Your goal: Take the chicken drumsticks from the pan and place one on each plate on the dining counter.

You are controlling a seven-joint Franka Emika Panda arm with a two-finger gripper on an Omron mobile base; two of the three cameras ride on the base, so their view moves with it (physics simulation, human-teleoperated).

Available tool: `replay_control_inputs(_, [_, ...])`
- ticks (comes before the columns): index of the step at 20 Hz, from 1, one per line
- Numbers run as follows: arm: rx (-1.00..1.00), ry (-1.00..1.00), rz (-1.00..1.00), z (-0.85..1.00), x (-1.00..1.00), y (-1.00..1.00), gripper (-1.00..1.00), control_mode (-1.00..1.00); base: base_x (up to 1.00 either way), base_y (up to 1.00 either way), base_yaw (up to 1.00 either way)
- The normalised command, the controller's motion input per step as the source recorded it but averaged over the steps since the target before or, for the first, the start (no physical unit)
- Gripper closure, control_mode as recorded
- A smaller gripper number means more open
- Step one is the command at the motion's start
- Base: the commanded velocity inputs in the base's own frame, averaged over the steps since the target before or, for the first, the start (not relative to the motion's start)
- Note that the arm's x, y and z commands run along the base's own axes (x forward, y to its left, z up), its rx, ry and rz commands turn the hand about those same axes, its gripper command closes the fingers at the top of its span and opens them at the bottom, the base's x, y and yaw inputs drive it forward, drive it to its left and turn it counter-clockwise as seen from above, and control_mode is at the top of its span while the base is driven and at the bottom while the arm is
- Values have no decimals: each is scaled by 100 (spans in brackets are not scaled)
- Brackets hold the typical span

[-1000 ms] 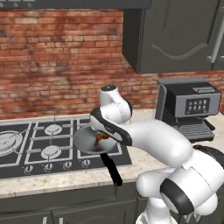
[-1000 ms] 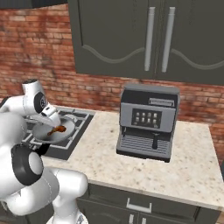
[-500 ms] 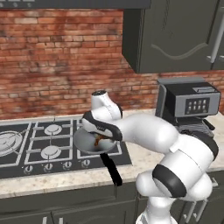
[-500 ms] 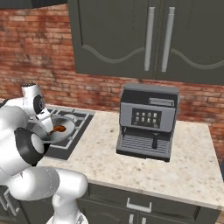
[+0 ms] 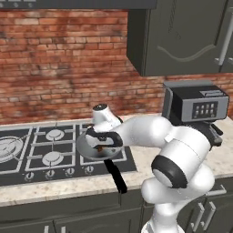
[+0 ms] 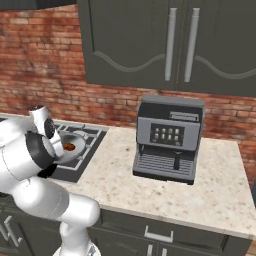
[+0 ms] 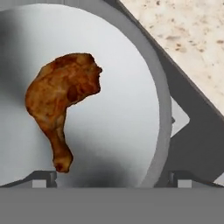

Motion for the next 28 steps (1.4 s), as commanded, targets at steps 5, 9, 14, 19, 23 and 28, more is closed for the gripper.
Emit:
replay_control_inputs(5, [0, -20, 0, -34, 78, 0, -100, -100, 0, 0, 0])
replay_control_inputs(9, [0, -13, 0, -24, 87, 0, -100, -100, 0, 0, 0])
replay_control_inputs(14, [-7, -7, 0, -37, 73, 15, -100, -100, 0, 0, 0])
replay_control_inputs(19, [-10, 0, 0, -68, 36, 23, 100, -100, 0, 0, 0])
replay_control_inputs(23, [0, 0, -1, -65, 0, -2, 100, -100, 0, 0, 0])
replay_control_inputs(28, [5, -1, -7, -8, -4, -22, 100, -100, 0, 0, 0])
